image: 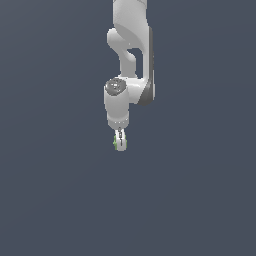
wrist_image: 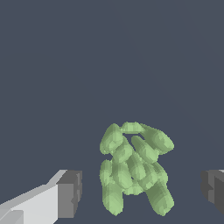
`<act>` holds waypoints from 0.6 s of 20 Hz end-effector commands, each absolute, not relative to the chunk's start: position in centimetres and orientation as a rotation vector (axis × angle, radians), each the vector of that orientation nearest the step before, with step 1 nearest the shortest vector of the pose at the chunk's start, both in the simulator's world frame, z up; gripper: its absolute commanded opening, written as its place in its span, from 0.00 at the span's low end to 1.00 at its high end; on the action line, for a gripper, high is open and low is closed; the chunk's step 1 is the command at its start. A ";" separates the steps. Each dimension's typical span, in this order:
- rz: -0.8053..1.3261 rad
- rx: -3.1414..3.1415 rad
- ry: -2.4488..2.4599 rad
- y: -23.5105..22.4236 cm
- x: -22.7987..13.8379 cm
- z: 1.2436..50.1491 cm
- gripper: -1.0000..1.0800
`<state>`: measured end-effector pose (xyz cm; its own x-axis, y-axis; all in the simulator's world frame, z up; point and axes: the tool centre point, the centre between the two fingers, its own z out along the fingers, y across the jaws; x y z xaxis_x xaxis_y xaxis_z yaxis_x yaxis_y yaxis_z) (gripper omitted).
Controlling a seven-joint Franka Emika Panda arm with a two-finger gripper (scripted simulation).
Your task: Pick up the object and move it to a goal position.
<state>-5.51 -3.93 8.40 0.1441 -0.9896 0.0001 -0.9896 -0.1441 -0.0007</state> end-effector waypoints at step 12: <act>0.000 -2.373 2.059 -3.9 -5.5 4.8 0.00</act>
<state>-5.54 -3.95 4.88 0.1405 -0.9901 0.0002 -0.9901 -0.1405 0.0000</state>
